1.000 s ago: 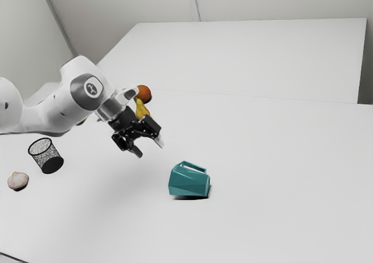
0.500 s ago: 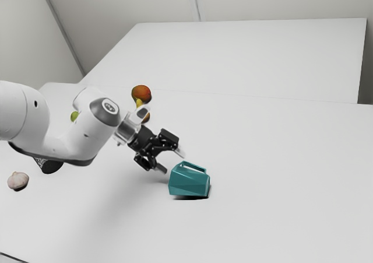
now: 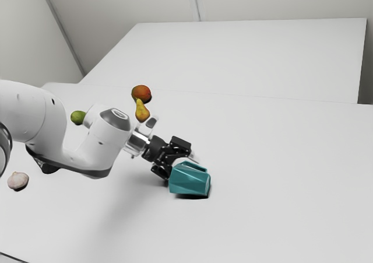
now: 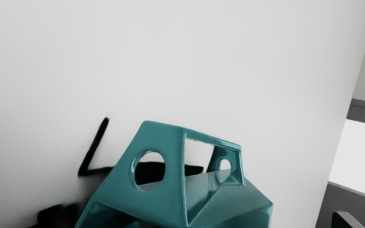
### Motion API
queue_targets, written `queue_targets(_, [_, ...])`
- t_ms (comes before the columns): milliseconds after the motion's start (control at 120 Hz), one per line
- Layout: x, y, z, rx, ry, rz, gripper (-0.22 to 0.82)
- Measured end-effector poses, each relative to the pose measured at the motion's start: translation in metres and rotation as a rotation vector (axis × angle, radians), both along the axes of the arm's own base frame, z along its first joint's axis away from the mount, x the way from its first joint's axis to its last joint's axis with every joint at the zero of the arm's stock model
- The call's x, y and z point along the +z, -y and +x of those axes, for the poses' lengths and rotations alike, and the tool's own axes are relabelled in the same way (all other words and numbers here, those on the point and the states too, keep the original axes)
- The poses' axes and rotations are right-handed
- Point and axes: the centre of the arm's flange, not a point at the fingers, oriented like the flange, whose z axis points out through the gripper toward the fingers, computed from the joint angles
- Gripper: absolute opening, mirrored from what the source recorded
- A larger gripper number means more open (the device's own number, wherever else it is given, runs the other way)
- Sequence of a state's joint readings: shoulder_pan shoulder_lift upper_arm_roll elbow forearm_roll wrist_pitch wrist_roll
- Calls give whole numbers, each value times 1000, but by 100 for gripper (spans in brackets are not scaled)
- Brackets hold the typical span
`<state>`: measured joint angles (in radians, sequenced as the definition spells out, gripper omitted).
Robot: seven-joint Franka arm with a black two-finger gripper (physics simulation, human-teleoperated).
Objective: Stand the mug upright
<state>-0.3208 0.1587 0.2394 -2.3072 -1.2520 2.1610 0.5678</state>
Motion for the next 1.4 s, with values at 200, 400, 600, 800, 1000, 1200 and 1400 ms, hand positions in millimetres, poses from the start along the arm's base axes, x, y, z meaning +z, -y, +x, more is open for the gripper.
queue_targets(200, [2,13,-2,-36,36,-48,61])
queue_targets(400, [8,21,-10,-68,71,-70,56])
queue_targets(600, [8,21,-12,-83,96,-71,20])
queue_targets(800, [16,22,-12,-98,130,-71,-5])
queue_targets(1000, [49,27,-12,-143,214,-49,-13])
queue_targets(1200, [97,25,-16,-322,319,135,-13])
queue_targets(1400, [132,-12,-15,-492,357,437,-14])
